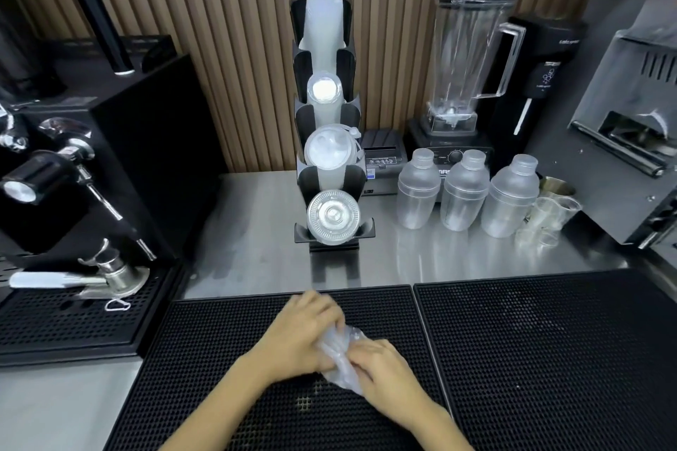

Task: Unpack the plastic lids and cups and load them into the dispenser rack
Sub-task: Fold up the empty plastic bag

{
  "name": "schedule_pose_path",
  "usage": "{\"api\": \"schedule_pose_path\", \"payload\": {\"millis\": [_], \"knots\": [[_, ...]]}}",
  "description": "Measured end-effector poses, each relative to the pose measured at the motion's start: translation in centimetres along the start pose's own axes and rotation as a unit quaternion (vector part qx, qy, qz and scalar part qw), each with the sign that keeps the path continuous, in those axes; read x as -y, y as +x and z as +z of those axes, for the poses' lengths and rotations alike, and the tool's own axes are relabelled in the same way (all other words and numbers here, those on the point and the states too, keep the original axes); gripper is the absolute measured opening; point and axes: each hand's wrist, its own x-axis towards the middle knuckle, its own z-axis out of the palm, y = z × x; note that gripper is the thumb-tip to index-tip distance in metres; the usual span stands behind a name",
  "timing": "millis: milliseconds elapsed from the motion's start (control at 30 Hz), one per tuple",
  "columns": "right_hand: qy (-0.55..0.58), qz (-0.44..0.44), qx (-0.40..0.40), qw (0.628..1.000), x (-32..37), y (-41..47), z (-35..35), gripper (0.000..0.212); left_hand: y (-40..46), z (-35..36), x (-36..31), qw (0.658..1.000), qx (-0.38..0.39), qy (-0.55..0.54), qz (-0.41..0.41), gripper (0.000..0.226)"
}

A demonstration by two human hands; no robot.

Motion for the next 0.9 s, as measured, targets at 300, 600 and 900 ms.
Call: {"api": "schedule_pose_path", "payload": {"millis": [300,600,900], "knots": [[0.089,0.027,0.060,0.994,0.9,-0.9,-1.7,0.017,3.4,-0.3,-0.9,0.983,0.004,-0.062,-0.171,0.019],[0.316,0.146,-0.268,0.899,3.8,2.5,-6.7,0.043,4.1,-1.0,-7.0,0.807,-0.125,-0.558,-0.148,0.050],[0.245,-0.019,-0.122,0.962,6.8,2.8,-13.2,0.081,4.0,-7.1,-8.5,0.739,-0.271,-0.598,-0.149,0.028]]}}
